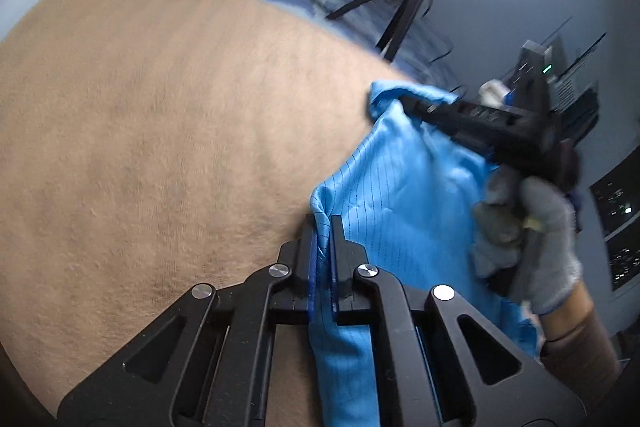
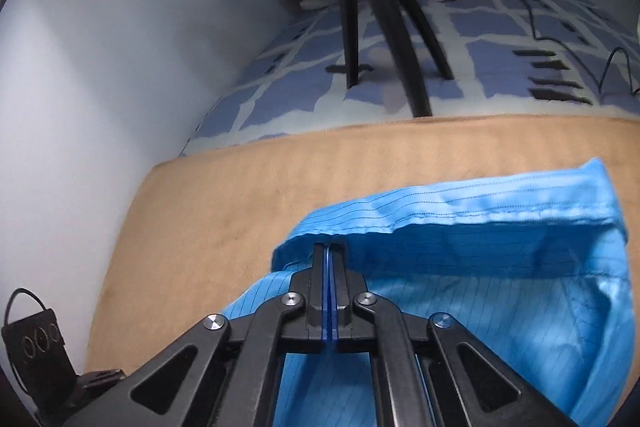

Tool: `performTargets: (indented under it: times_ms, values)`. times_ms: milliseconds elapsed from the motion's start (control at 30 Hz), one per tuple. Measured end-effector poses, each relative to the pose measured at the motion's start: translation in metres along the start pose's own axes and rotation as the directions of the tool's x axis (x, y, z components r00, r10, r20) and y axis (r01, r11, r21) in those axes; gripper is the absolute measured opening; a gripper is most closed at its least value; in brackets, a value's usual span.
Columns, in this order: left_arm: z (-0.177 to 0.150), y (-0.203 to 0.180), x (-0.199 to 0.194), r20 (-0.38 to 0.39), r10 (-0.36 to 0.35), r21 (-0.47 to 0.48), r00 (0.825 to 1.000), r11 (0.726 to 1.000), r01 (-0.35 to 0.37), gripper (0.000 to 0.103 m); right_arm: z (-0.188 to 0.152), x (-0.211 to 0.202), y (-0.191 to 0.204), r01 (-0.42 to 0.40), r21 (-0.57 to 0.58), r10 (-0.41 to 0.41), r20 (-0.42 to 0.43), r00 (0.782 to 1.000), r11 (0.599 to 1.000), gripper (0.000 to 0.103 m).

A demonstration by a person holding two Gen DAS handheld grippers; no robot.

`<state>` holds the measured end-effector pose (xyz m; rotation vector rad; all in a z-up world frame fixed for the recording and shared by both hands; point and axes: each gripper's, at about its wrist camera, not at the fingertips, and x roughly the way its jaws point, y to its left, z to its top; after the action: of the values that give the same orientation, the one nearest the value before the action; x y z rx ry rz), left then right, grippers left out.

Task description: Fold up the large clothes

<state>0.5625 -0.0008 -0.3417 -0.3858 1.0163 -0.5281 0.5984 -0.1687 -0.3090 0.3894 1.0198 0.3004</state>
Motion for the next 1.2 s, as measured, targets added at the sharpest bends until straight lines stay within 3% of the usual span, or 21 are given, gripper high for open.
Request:
performTargets:
  times_ms: [67,100,133,200,267,367,433,467,567,667,733,933,1067,1133,1167,1200]
  values:
    - [0.001,-0.003,-0.002,-0.002,0.015,0.002,1.0,1.0,-0.015,0.008,0.001,0.001,0.005,-0.018,-0.001,0.018,-0.061,0.998,1.0,0.016]
    - [0.002,-0.005,-0.007,0.014,0.021,0.01,1.0,1.0,-0.021,0.011,0.002,-0.006,0.008,-0.049,0.001,0.049,-0.084,0.995,0.999,0.03]
    - [0.003,-0.008,-0.014,0.042,0.034,0.021,0.999,0.999,-0.035,0.016,0.004,-0.02,0.01,-0.064,-0.017,0.063,-0.069,0.996,0.998,0.03]
    - [0.005,-0.014,-0.026,0.094,0.062,0.049,0.994,0.997,-0.067,0.016,0.005,-0.056,0.009,-0.1,-0.052,0.099,-0.021,0.995,0.994,0.031]
    - [0.008,-0.023,-0.033,0.112,0.041,0.065,0.993,0.997,-0.049,0.016,0.001,-0.096,-0.002,-0.109,-0.078,0.111,0.02,0.994,0.991,0.031]
    - [0.012,-0.049,-0.032,0.081,-0.03,0.102,0.996,0.995,0.021,0.016,-0.013,-0.146,-0.036,-0.011,-0.138,0.021,0.076,0.997,0.99,0.031]
    - [0.008,-0.072,-0.029,0.045,-0.069,0.127,0.997,0.99,0.062,0.023,-0.026,-0.162,-0.072,0.064,-0.13,-0.057,0.06,0.997,0.989,0.039]
    - [0.008,-0.087,-0.021,0.021,-0.087,0.138,0.996,0.987,0.084,0.03,-0.03,-0.165,-0.089,0.061,-0.096,-0.057,0.044,0.997,0.993,0.043]
    - [0.012,-0.121,-0.003,-0.015,-0.104,0.162,0.994,0.981,0.105,0.031,-0.054,-0.177,-0.129,0.057,0.018,-0.057,0.037,0.998,0.998,0.047]
    - [0.023,-0.153,0.015,-0.035,-0.124,0.18,0.992,0.975,0.128,0.032,-0.085,-0.185,-0.134,0.104,-0.037,-0.102,0.034,0.994,0.994,0.049]
    - [0.03,-0.171,0.029,-0.067,-0.166,0.16,0.984,0.972,0.175,0.039,-0.106,-0.185,-0.134,0.157,-0.09,-0.155,0.032,0.987,0.984,0.061]
    - [0.061,-0.187,0.089,-0.102,-0.219,0.008,0.97,0.975,0.221,0.042,-0.124,-0.169,-0.156,0.09,0.017,-0.09,0.031,0.995,0.996,0.061]
    - [0.068,-0.189,0.117,-0.112,-0.201,-0.024,0.973,0.98,0.199,0.042,-0.116,-0.162,-0.159,0.026,0.051,-0.027,0.027,0.999,0.998,0.058]
    - [0.066,-0.194,0.126,-0.109,-0.191,0.002,0.976,0.981,0.192,0.04,-0.112,-0.154,-0.157,0.038,0.045,-0.039,0.013,0.999,0.998,0.038]
    - [0.066,-0.197,0.128,-0.103,-0.178,0.022,0.979,0.983,0.181,0.02,-0.113,-0.147,-0.151,0.046,0.033,-0.046,0.0,0.999,0.998,0.03]
    - [0.064,-0.2,0.131,-0.1,-0.147,0.051,0.984,0.987,0.153,0.006,-0.113,-0.143,-0.147,0.051,0.017,-0.051,-0.008,0.999,0.999,0.014]
